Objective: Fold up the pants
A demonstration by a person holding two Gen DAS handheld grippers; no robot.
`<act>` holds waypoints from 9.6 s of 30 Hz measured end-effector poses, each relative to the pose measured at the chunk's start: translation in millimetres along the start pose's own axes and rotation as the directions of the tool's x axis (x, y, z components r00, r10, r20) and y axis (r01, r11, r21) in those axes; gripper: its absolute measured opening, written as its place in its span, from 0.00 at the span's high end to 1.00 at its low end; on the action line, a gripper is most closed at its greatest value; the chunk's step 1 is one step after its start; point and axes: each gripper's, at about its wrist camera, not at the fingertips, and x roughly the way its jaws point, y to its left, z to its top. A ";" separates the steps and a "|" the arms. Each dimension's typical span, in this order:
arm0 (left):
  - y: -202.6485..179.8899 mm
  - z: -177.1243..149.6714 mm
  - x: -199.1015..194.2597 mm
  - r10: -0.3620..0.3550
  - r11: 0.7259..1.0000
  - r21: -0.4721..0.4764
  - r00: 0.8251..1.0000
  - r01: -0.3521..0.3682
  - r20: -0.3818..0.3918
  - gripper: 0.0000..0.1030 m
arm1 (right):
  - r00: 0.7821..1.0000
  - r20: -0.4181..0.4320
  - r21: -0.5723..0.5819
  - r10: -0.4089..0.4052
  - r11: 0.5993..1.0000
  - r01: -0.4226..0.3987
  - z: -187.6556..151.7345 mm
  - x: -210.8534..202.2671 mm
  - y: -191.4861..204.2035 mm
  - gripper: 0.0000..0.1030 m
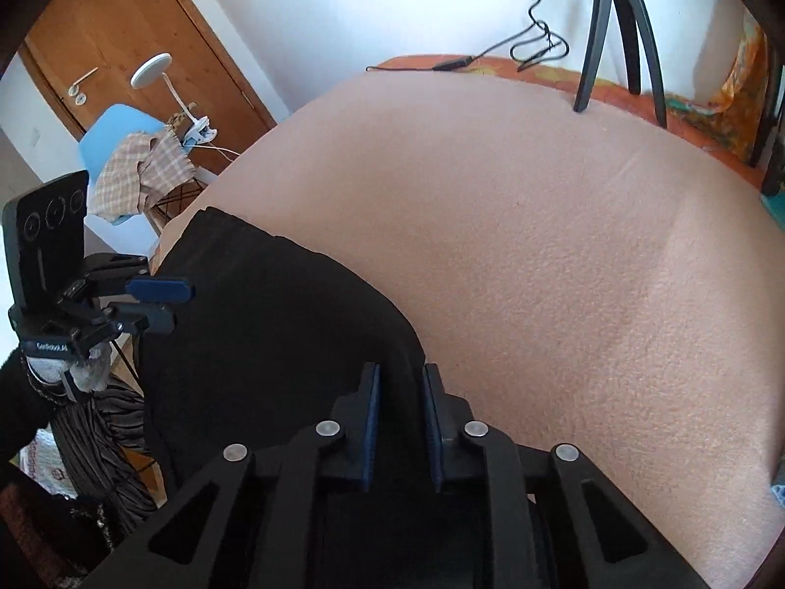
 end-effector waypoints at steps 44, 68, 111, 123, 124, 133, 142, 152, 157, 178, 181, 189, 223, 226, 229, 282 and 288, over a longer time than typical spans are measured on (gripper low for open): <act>6.5 -24.1 56.9 0.091 0.996 -0.011 0.994 -0.092 -0.056 0.75 | 0.899 0.038 0.420 0.437 0.809 -0.411 7.8 53.5 -56.8 0.78; 79.3 -79.9 -78.0 0.194 0.929 -0.341 0.975 -0.147 0.106 0.59 | 0.970 -0.018 0.016 -0.243 0.970 0.243 24.8 33.5 -7.7 0.65; 151.5 -206.2 -155.4 0.282 0.687 -0.725 0.904 0.044 0.322 0.52 | 0.976 0.179 0.113 -0.123 0.988 0.104 -17.3 -49.5 102.6 0.36; 118.8 -173.2 -132.1 0.364 0.828 -0.528 0.897 -0.187 0.252 0.83 | 0.979 0.162 0.103 -0.120 0.989 0.104 -19.3 -45.3 105.0 0.35; 116.9 -171.8 -131.1 0.373 0.831 -0.518 0.894 -0.203 0.249 0.83 | 0.980 0.161 0.100 -0.120 0.989 0.105 -18.9 -44.9 105.6 0.35; 130.2 -174.7 -123.7 0.406 0.785 -0.571 0.896 -0.240 0.182 0.82 | 0.980 0.157 0.097 -0.125 0.989 0.111 -21.8 -44.3 107.9 0.34; 111.7 -156.9 -124.3 0.393 0.853 -0.467 0.876 -0.233 0.280 0.96 | 0.982 0.154 0.090 -0.105 0.992 0.092 -23.4 -43.2 111.9 0.34; 68.1 -123.4 -109.2 0.315 0.930 -0.290 0.896 -0.225 0.313 0.96 | 0.994 0.102 0.166 0.030 0.985 -0.047 -12.0 -22.7 110.7 0.34; 56.5 -118.2 -104.4 0.290 0.942 -0.259 0.904 -0.212 0.314 0.96 | 0.951 0.128 0.266 0.281 0.914 -0.306 30.1 21.1 117.3 0.28; 23.3 -108.1 -96.3 0.158 0.979 -0.174 0.940 -0.109 0.301 0.96 | 0.963 0.091 0.313 0.255 0.910 -0.271 87.9 117.0 152.3 0.97; 9.0 -101.7 -94.3 0.122 0.986 -0.144 0.944 -0.081 0.308 0.96 | 0.974 0.115 0.273 0.197 0.936 -0.222 84.9 93.0 147.3 0.98; -40.8 -80.0 -81.4 -0.006 0.999 -0.050 0.954 0.022 0.299 0.96 | 0.982 0.167 0.252 0.093 0.958 -0.134 64.6 24.6 116.2 0.98; -98.8 -36.0 -50.0 0.000 0.984 0.178 0.987 -0.029 0.162 0.52 | 0.952 0.255 0.561 -0.169 0.828 -0.003 -99.3 -126.1 -26.4 0.99; -86.8 -33.7 -26.6 0.034 0.987 0.155 0.992 -0.053 0.120 0.52 | 0.952 0.249 0.581 -0.176 0.814 -0.001 -110.9 -129.6 -33.3 0.99; -88.7 -33.4 -9.6 0.021 0.987 0.155 0.998 -0.030 0.061 0.52 | 0.950 0.265 0.607 -0.166 0.794 -0.030 -121.7 -137.0 -40.4 0.99; -48.1 -61.2 -8.9 -0.097 0.991 -0.100 0.994 0.092 -0.051 0.60 | 0.998 -0.035 0.257 0.047 0.966 -0.036 60.8 56.4 17.0 0.50; -43.1 -48.2 -13.5 -0.041 0.994 -0.103 0.999 0.040 -0.006 0.57 | 0.997 -0.083 0.184 0.006 0.983 0.009 64.5 69.7 30.8 0.87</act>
